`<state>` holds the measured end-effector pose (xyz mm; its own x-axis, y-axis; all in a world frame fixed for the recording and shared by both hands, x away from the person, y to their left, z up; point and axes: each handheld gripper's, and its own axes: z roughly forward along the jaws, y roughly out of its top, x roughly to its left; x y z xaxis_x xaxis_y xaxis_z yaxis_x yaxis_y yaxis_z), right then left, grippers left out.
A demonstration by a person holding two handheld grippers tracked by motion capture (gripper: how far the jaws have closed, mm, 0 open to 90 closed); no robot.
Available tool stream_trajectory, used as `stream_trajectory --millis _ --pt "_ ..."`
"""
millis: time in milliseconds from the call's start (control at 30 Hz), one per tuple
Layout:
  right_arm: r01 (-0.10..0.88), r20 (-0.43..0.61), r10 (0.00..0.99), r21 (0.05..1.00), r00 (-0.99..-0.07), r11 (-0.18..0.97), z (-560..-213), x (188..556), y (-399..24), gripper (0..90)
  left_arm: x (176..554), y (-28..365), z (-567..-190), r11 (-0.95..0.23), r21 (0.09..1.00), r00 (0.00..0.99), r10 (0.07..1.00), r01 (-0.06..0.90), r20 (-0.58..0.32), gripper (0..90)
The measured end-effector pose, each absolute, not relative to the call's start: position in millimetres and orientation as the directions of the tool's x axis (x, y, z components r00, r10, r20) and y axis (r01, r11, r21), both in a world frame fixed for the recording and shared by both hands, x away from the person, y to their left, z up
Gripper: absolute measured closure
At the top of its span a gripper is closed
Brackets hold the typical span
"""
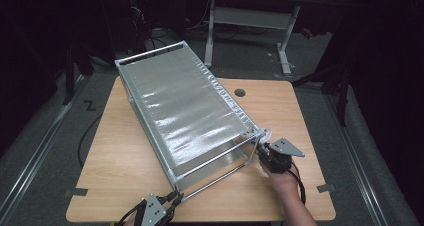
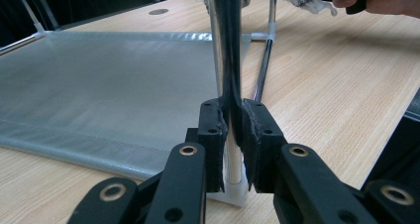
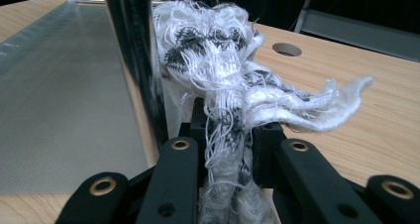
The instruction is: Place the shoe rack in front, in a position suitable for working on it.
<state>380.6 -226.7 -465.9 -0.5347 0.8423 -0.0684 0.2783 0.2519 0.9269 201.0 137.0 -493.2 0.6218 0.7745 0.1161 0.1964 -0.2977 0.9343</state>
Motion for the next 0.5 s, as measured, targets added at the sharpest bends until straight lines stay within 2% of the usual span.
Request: stream_trajectory --millis 500 --pt "0.279 -0.072 0.823 0.921 -0.563 0.271 -467.0 374.1 -223.0 80.1 203.3 141.9 -493.1 -0.293 0.934 0.611 0.783 0.205 0.111 79.8"
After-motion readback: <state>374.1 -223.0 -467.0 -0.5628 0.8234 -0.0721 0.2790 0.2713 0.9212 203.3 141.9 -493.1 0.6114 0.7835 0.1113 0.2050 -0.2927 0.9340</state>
